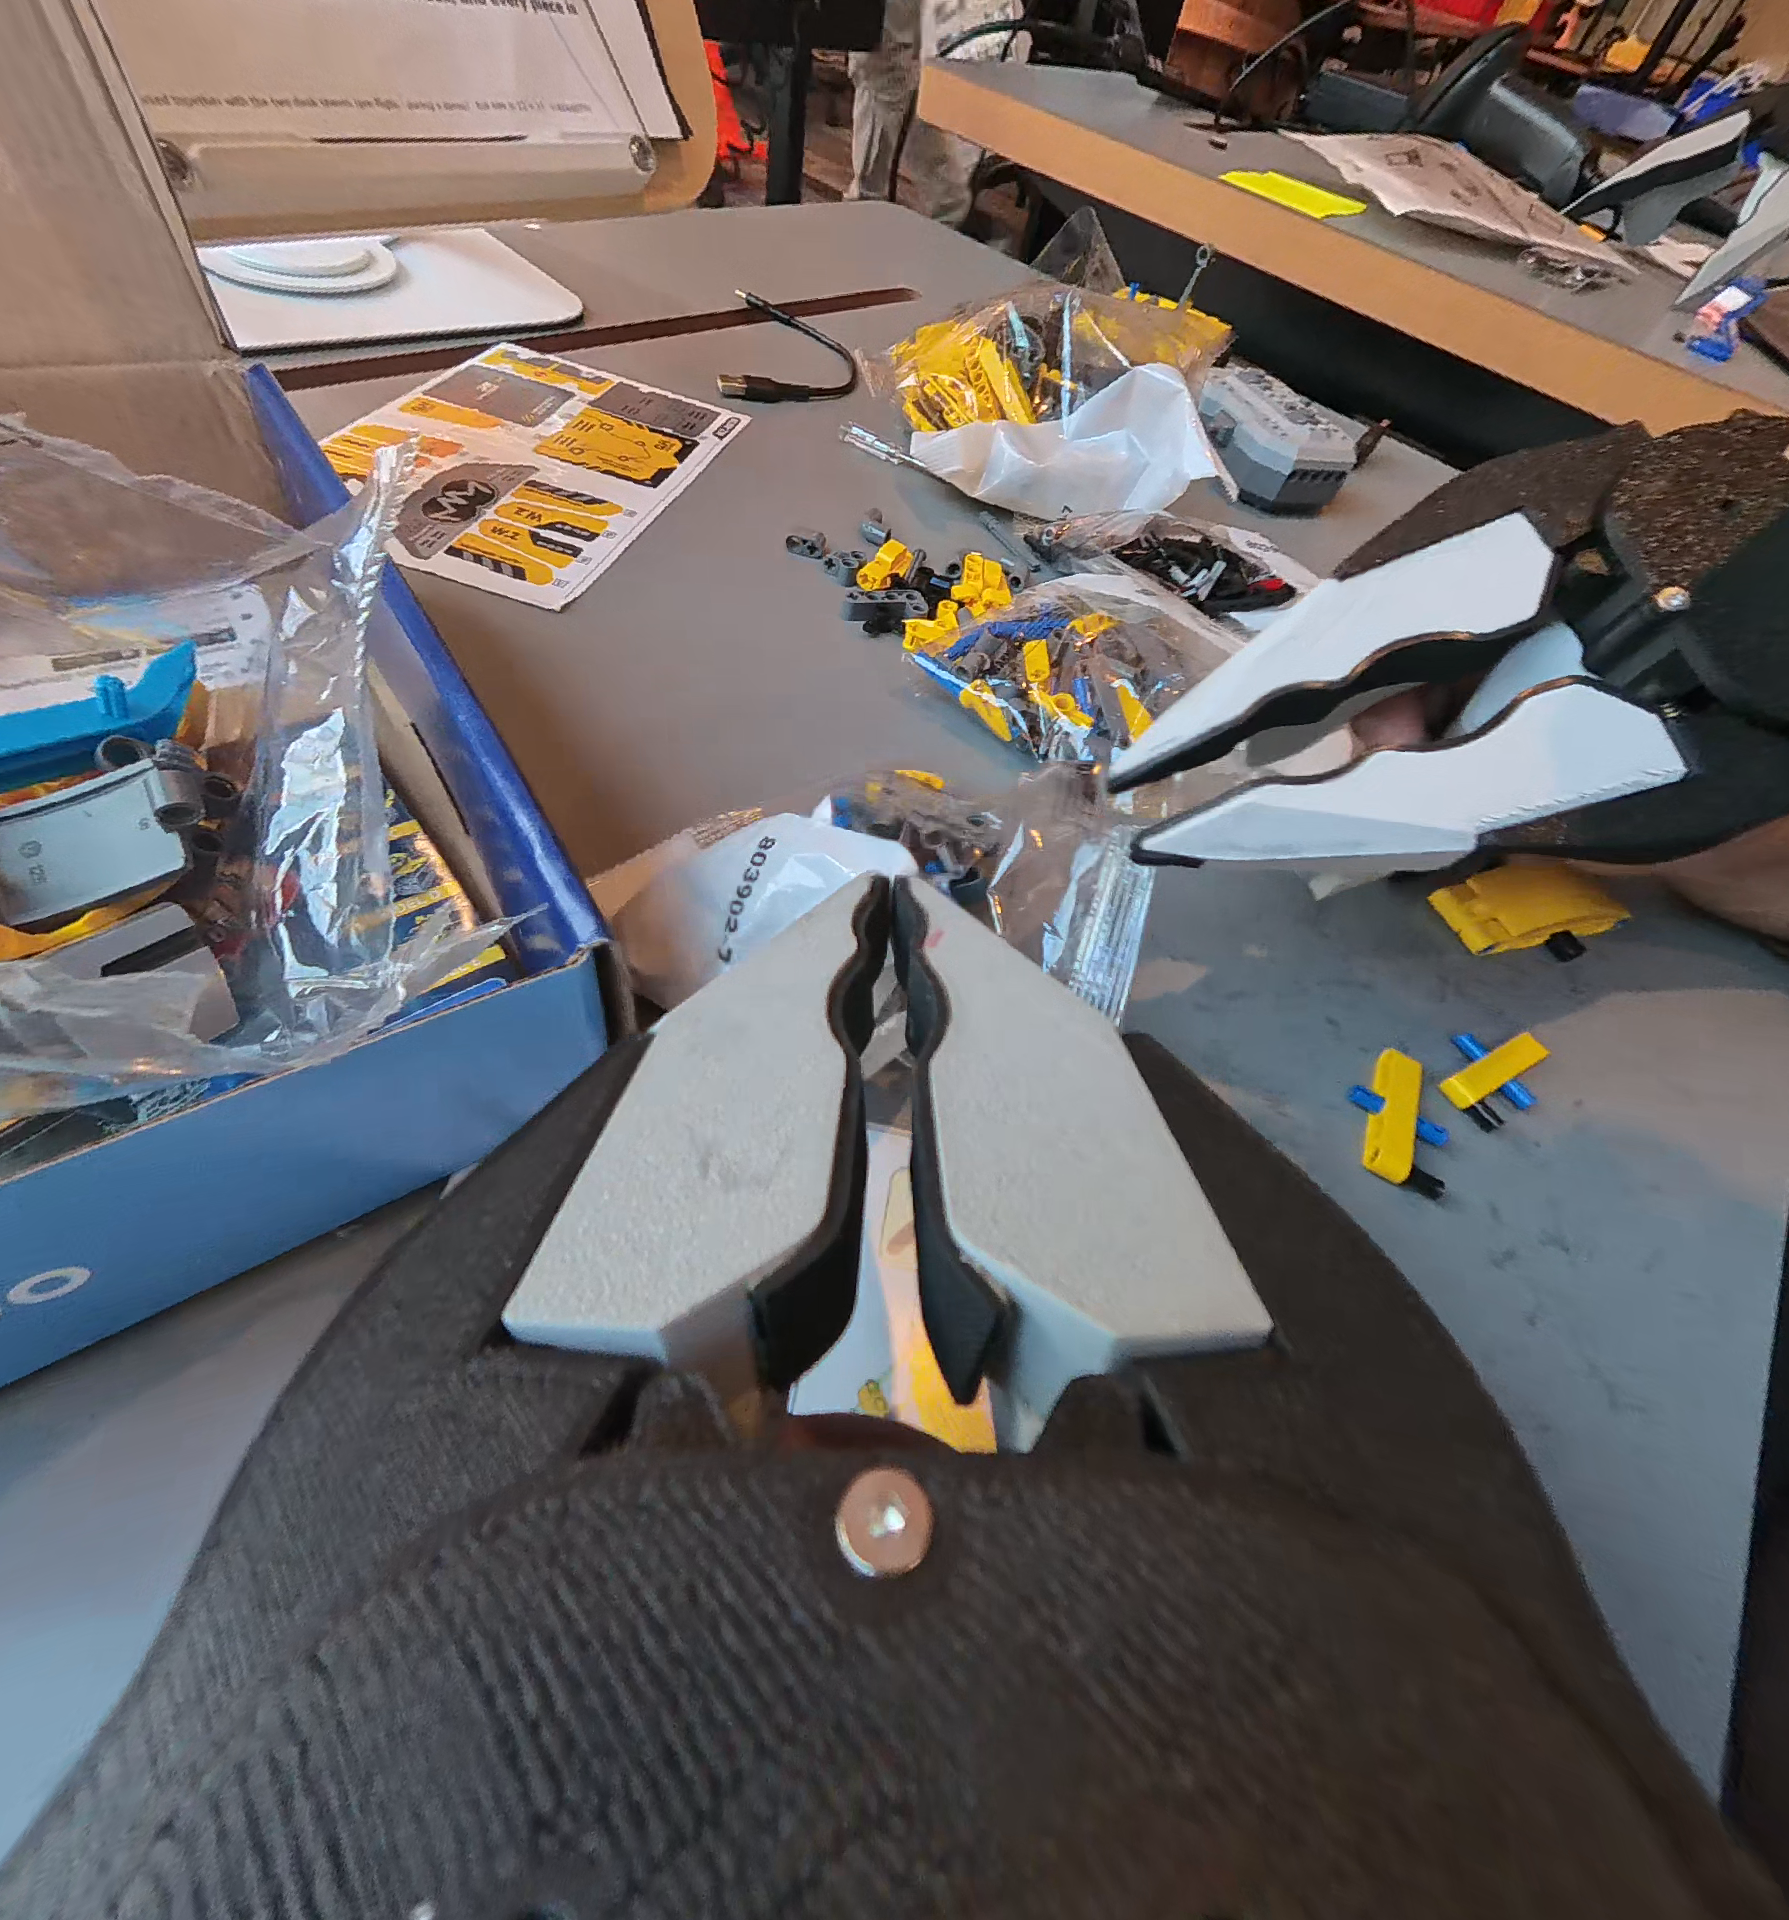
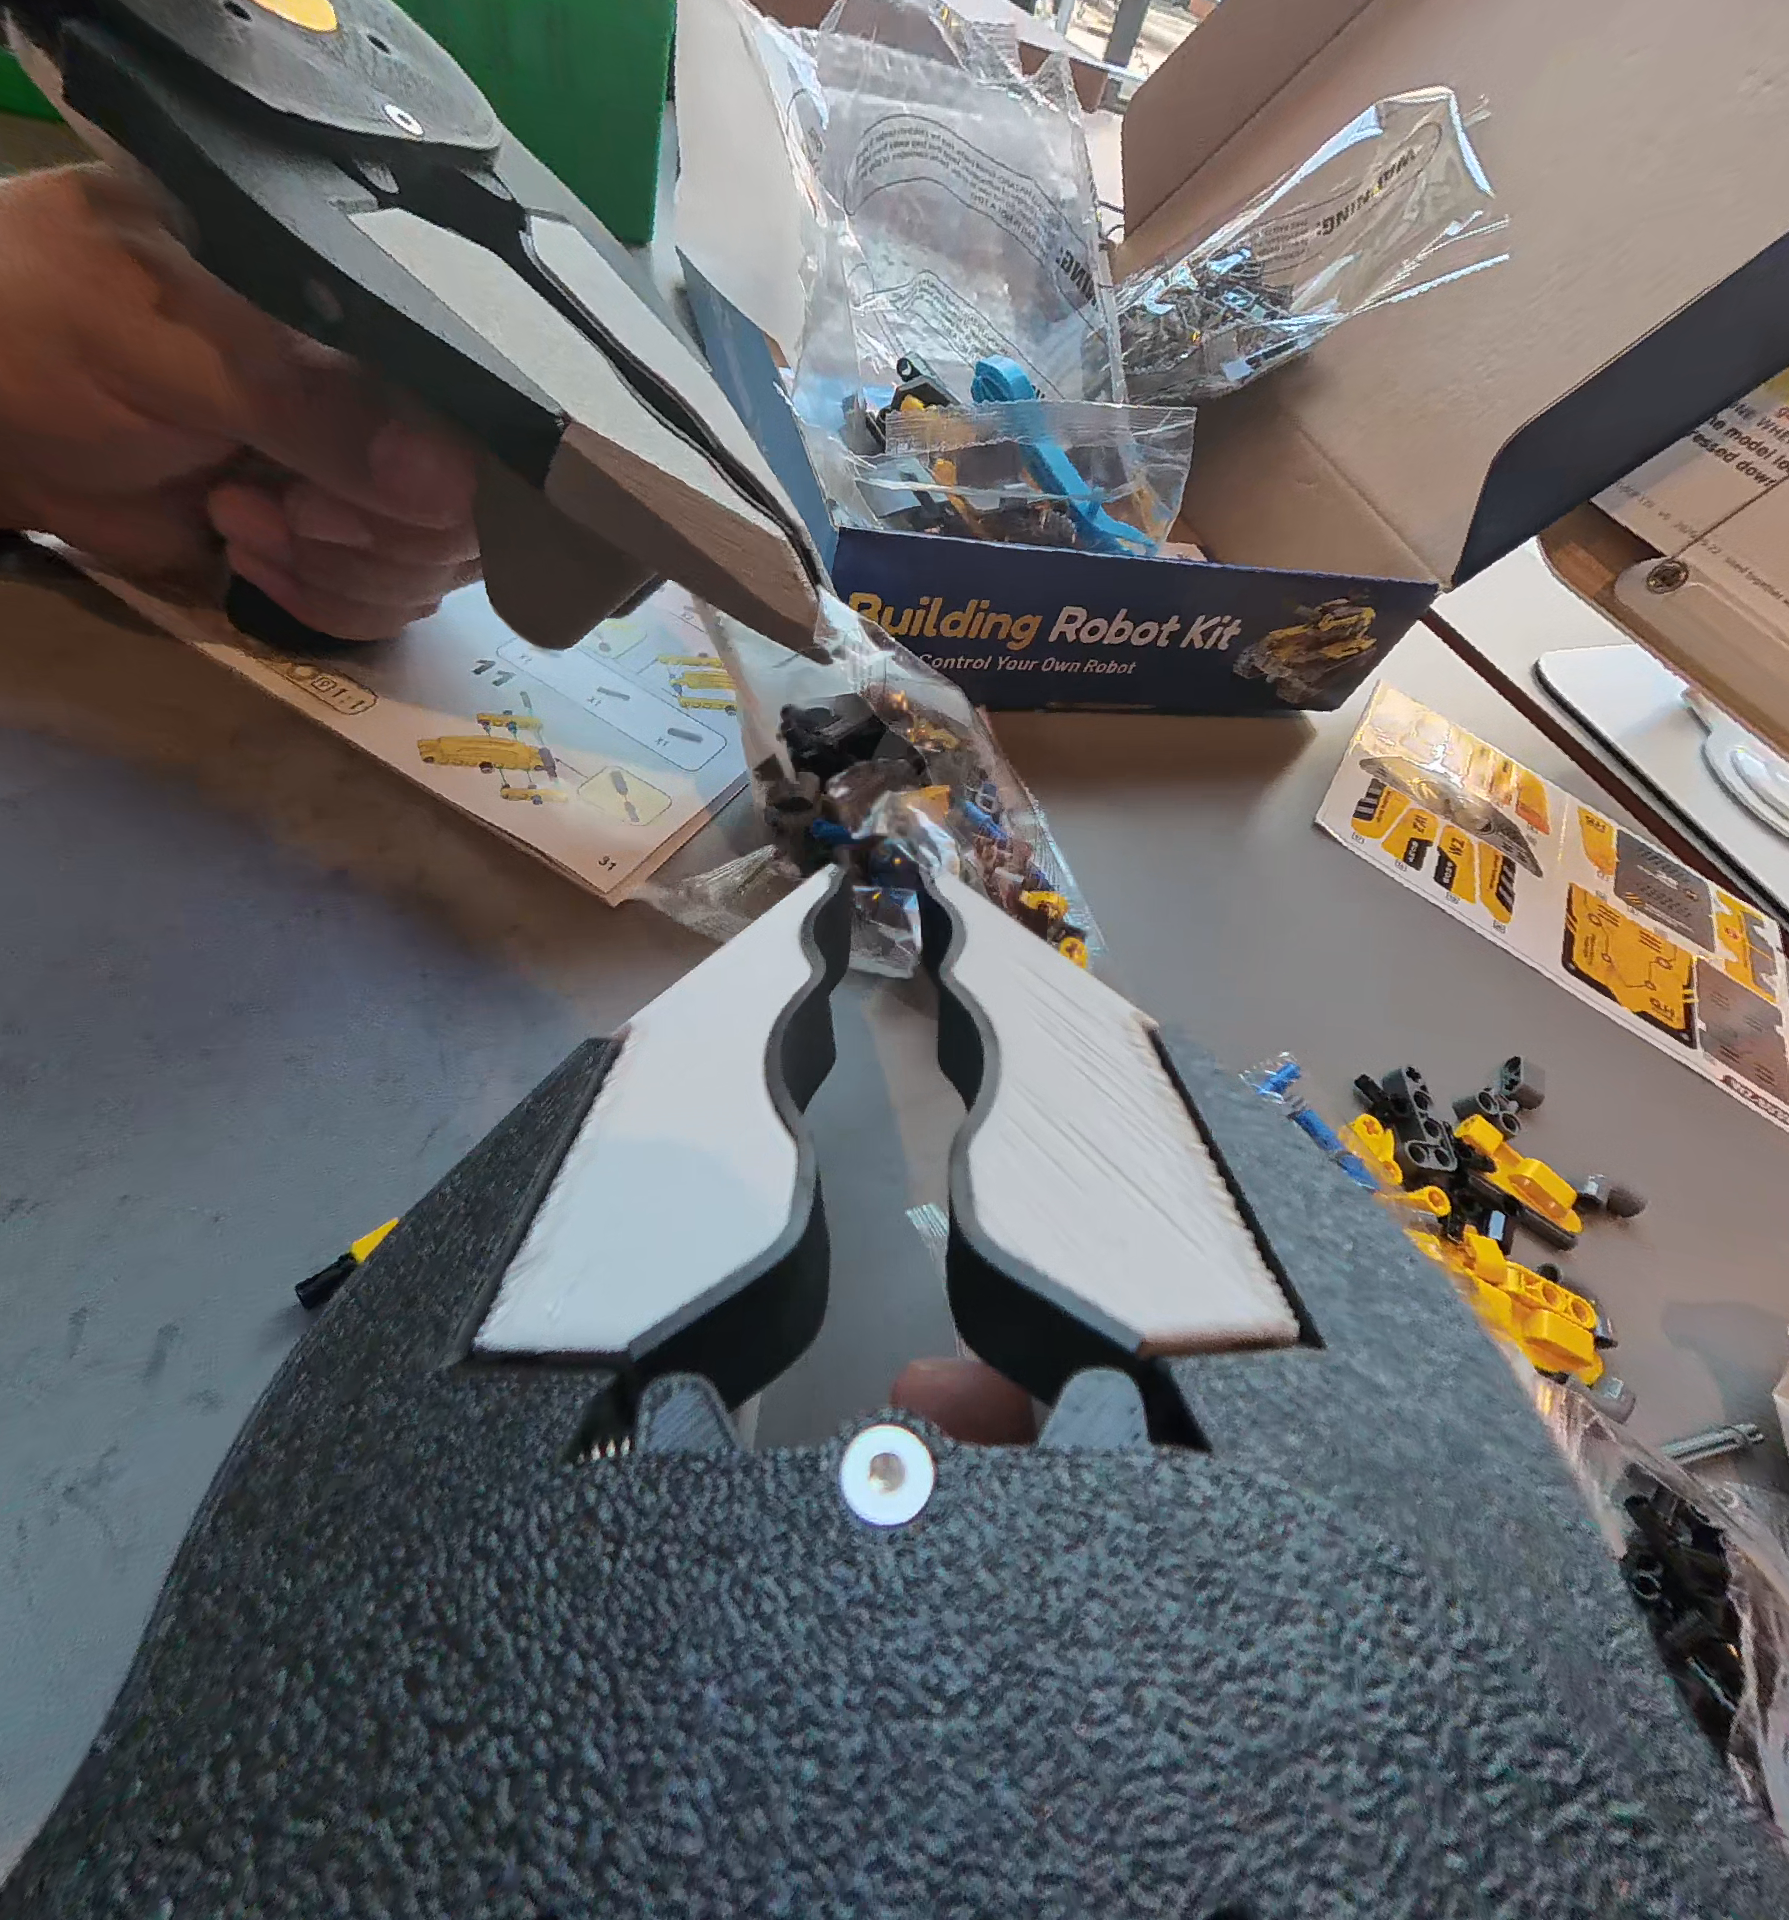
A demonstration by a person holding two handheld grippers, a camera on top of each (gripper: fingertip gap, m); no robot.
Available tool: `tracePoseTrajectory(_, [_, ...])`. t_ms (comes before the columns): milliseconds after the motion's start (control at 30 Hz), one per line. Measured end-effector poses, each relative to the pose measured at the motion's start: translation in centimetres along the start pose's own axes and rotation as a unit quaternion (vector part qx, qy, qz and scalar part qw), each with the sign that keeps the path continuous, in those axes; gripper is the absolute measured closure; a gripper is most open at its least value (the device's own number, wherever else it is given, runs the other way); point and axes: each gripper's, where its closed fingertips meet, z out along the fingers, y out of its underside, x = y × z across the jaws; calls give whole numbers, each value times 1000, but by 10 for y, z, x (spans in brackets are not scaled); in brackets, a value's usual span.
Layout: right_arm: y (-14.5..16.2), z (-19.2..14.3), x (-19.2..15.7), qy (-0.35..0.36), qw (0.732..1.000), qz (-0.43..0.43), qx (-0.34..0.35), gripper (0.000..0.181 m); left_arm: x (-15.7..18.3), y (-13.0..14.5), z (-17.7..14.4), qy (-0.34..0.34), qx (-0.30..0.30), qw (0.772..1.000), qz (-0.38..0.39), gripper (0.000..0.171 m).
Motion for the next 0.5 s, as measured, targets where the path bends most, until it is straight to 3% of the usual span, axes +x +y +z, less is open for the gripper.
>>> tracePoseTrajectory(500, [-3,-1,9,19,999,24,10,171,15,-6,-1,46,23,998,-29,171])
